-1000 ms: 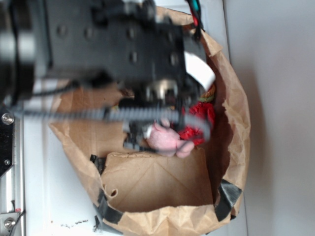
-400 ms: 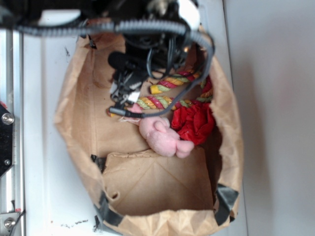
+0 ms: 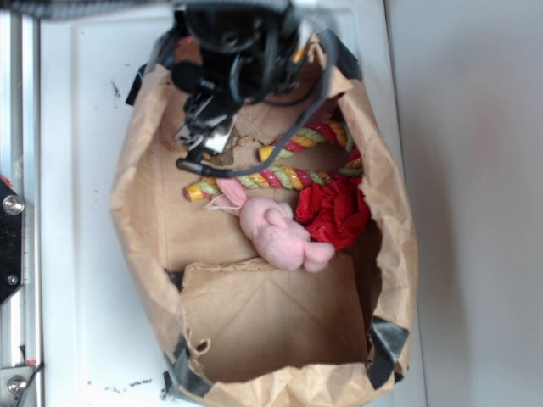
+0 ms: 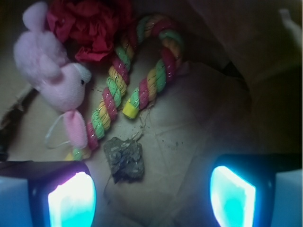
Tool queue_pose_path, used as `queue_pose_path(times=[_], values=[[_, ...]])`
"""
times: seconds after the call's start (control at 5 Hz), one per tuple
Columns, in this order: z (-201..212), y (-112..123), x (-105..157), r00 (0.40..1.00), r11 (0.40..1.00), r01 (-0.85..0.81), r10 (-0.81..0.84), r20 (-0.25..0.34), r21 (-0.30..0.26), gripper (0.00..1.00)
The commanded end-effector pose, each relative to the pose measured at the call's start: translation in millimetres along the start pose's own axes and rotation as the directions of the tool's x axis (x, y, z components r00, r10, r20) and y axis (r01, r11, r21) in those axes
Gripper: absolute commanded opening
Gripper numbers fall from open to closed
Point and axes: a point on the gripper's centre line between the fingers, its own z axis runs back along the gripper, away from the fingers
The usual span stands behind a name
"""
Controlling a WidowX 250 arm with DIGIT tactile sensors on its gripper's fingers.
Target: Grab the rock.
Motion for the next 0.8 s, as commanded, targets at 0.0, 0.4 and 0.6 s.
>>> queue_pose_path(times=[0.0, 0.4, 0.6], values=[[-5, -8, 0, 0.996, 0.991, 0.084, -0.088, 0.034, 0.102, 1.00], [22, -20, -6, 0.993, 0.991, 0.118, -0.119, 0.021, 0.056, 1.00], [34, -16, -1, 0.995, 0.995, 0.098, -0.098, 0.022, 0.027, 1.00]])
